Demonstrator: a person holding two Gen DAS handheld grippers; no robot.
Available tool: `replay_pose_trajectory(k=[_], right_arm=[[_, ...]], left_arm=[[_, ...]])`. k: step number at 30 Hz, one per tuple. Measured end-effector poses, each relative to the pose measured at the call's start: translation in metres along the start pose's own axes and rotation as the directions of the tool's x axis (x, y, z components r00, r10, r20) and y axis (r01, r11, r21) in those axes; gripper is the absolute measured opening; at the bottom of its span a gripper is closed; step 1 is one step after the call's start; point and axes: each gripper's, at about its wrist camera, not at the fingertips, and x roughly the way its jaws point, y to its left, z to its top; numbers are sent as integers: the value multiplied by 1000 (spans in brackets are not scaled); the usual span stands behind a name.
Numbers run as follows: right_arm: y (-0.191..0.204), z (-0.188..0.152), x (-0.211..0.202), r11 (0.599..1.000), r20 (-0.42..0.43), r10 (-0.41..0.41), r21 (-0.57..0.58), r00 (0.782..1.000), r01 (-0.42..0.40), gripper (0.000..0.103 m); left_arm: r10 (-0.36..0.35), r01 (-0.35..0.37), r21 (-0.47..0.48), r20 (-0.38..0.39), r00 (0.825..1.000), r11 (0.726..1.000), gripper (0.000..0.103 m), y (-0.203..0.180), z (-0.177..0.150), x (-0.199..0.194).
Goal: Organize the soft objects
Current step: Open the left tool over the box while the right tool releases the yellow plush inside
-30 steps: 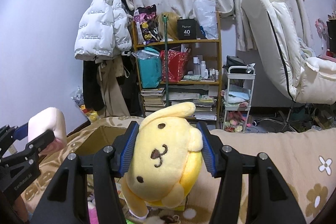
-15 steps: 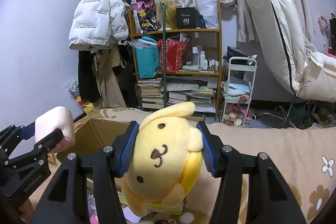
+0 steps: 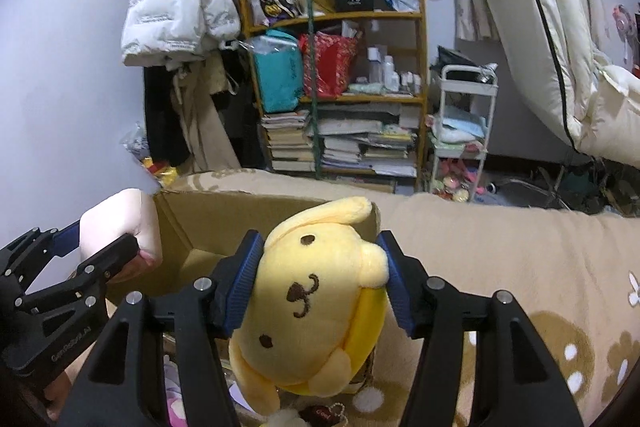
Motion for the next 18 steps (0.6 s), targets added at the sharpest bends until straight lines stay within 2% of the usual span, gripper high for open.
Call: replay_pose_trajectory(k=[5,8,14,16,18], right_arm=[[-3,-2,-1,999,-9,26,23,1000,-26,63],[-8,-2,0,997,-23,59,54,998,-58,69],[-3,-4,-3,997,-20,71,44,997,-70,70],[-1,-4,-3,997,-22,67,34,997,-66,73],[-1,-5,-4,997,-23,69,36,997,-68,80]], left_arm=[[-12,12,-2,-4,1000,1000,60,-1,-3,-2],[-3,3,1,-19,1000,1000,61,0,-5,-2],[16,-16,1,4,1000,1000,77,2,-6,-9],[19,-19,4,5,1000,1000,83,3,-6,-11],[22,-22,1,-6,1000,1000,83,5,-7,-11]])
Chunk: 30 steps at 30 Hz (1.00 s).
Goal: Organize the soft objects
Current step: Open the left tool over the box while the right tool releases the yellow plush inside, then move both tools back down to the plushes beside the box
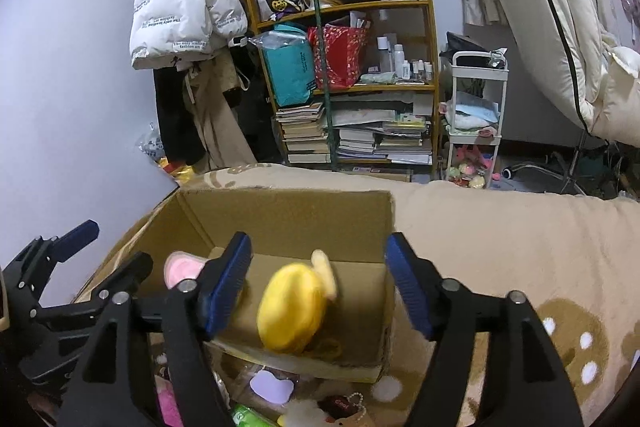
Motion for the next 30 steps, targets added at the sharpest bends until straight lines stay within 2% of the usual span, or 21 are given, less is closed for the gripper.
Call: replay_pose_trajectory(k=[3,8,10,12,21,30], right_arm=[[1,-1,-1,1000,-1,2,6,1000,-2,86],[1,-4,-11,1000,-3,3,22,1000,-2,91],[1,-5,-18,1000,1,3,28,1000,-3,97],[0,-7,-27,999,15,-3,34,1000,2,103],[8,-16,-65,999,40,-23,43,999,21,103],[21,-28,-95,999,38,-30,30,999,29,103]], left_arm=[[-15,13,-40,-42,999,999,83,6,-1,-1],[-9,6,-63,-50,999,998,85,15,-4,-14],[-7,3,-66,-51,999,998,92,17,-5,-20],[-6,3,-73,-48,999,997,93,20,-7,-28],[-11,7,-88,-48,999,996,98,24,-19,-73],[-21,17,-69,-68,997,997,99,17,-37,-109]])
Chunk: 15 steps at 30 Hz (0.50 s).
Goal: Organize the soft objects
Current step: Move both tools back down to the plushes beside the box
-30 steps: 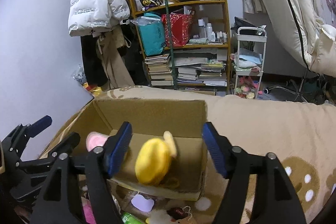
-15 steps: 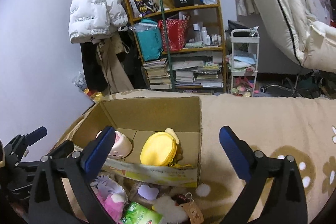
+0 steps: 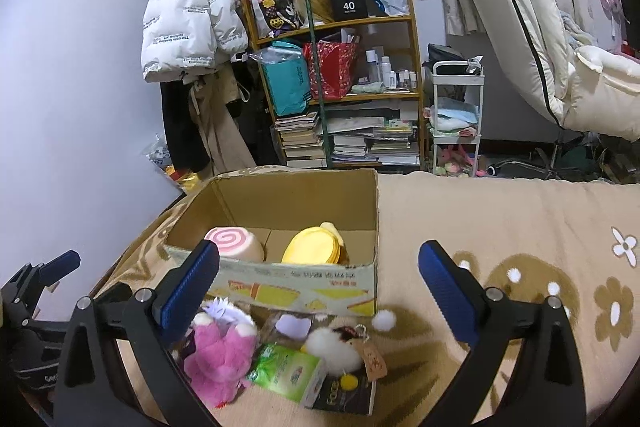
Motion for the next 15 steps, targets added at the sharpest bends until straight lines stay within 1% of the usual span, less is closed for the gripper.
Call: replay_pose_trajectory(k=[2,6,9,15], right_arm=[[3,-3,-5,1000,-2,-3,-6,1000,3,103],[4,-10,-11,1000,-17,-9,0,1000,9,103],[3,-14,-10,1000,-40,-8,10,999,9,103],[0,-17,-2,999,-65,-16,30,998,18,103]], left_arm=[[-2,2,6,-6,1000,1000,99,-3,-4,-5],[-29,29,12,-36,999,999,99,-7,-10,-7],[-34,35,25,-54,998,999,99,-10,-11,-1],[-84,87,25,-106,991,996,99,-18,-18,15]])
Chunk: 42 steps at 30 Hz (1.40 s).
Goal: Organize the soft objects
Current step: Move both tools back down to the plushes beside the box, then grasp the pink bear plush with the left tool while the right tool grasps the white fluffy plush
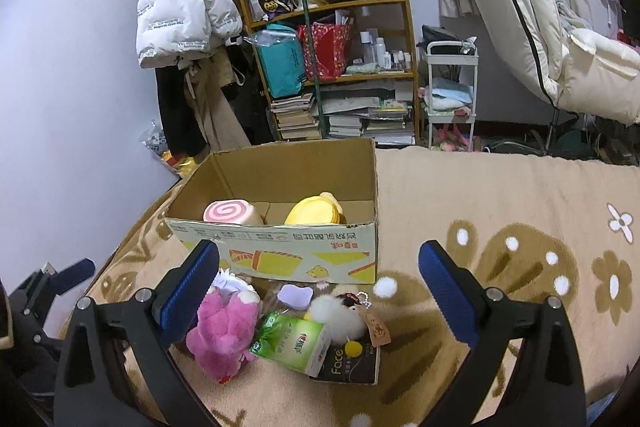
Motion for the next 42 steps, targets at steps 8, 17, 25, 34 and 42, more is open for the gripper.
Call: replay_pose_trajectory(k=[8,17,25,34,42], right_arm=[[-12,-3,27,998,-73,-11,61,997,15,103],[-13,-7,50,998,-136,-21,57,991,29,103],[-10,-18,83,998,-279,-46,24,959,55,85],[-15,-40,117,998,-451,-23,40,892,45,49],[-23,-48,129,996,-498,-30,58,867,67,49]], left_arm=[[-33,35,28,-56,998,999,99,-14,-4,26],[-41,47,41,-138,990,998,99,-24,-7,57],[-49,57,32,-208,977,998,99,-23,-11,82],[-57,63,16,-256,965,998,94,-21,-14,100],[-137,142,-2,-282,950,990,57,-22,-17,100]])
